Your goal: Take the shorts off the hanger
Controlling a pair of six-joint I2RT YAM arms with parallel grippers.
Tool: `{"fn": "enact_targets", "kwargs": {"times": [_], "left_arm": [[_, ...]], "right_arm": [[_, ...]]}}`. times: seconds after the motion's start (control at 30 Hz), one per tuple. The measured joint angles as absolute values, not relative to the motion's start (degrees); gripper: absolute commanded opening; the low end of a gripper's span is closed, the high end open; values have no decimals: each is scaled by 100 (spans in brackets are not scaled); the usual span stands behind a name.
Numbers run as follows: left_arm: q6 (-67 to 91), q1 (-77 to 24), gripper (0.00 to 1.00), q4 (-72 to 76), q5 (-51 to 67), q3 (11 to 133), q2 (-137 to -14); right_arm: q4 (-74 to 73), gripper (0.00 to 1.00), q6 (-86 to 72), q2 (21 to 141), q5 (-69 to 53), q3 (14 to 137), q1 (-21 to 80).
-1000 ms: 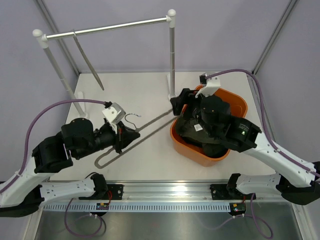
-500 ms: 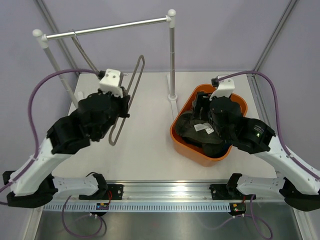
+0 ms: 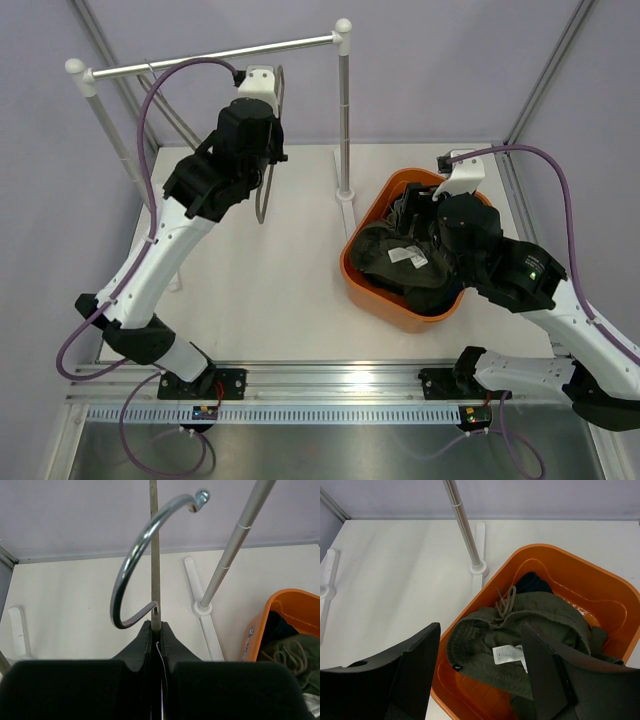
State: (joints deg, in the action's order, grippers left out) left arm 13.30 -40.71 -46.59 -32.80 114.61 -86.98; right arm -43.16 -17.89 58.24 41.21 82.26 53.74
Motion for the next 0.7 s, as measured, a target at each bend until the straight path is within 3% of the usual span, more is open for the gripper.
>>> {"fn": "enact_targets", "kwargs": {"times": [0.37,0.7], "left_arm": [[1330,-2873,0,-4359,-2436,11666,-8989],[1162,-2499,0,-3883,-2196,11990,-9279]], "right_arm": [[-4108,74,-1634,5839,3671,7942,5105],[-3667,74,-1529,6132,3168,7669,4757]]}}
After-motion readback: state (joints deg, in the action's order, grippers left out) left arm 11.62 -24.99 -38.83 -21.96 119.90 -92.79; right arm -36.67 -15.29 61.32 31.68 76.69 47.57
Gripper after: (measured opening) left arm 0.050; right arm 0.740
